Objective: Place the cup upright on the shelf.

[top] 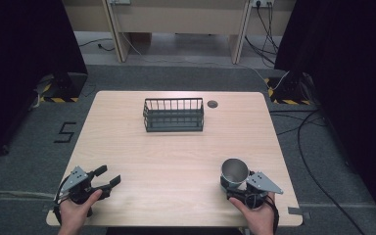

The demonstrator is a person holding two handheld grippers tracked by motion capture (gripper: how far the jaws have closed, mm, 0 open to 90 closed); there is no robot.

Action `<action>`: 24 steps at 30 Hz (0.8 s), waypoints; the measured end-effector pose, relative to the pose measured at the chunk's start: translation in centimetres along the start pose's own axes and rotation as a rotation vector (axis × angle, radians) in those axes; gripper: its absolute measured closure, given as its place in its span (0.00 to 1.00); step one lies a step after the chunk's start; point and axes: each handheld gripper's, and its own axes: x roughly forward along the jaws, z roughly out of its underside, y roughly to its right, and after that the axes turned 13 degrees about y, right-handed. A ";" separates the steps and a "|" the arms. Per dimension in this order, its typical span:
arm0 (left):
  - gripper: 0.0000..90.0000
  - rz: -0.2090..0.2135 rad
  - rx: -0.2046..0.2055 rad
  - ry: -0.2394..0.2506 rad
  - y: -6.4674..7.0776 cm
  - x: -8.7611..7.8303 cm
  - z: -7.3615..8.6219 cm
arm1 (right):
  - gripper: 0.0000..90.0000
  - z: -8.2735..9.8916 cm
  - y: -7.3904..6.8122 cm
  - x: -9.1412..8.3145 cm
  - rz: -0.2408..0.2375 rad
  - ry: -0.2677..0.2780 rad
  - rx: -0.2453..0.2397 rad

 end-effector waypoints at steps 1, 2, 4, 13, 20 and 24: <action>0.26 0.000 0.001 0.001 0.0 0.0 0.0 | 0.17 -0.2 0.0 0.0 0.001 0.005 -0.005; 0.26 0.000 0.001 0.001 0.0 0.0 0.0 | 0.17 -0.3 -0.1 0.0 -0.001 0.008 -0.007; 0.26 -0.002 0.001 0.001 0.0 -0.1 0.0 | 0.17 -0.6 -0.1 0.1 -0.001 0.018 -0.011; 0.27 -0.002 -0.002 0.004 -0.1 -0.1 0.0 | 0.17 -1.1 0.0 0.4 0.001 0.028 -0.001; 0.27 -0.004 0.000 0.002 0.0 -0.1 0.0 | 0.17 -1.6 -0.1 0.6 -0.002 0.045 0.001; 0.27 -0.006 -0.001 0.001 -0.1 -0.1 0.0 | 0.18 -1.9 -0.1 0.9 -0.004 0.051 0.000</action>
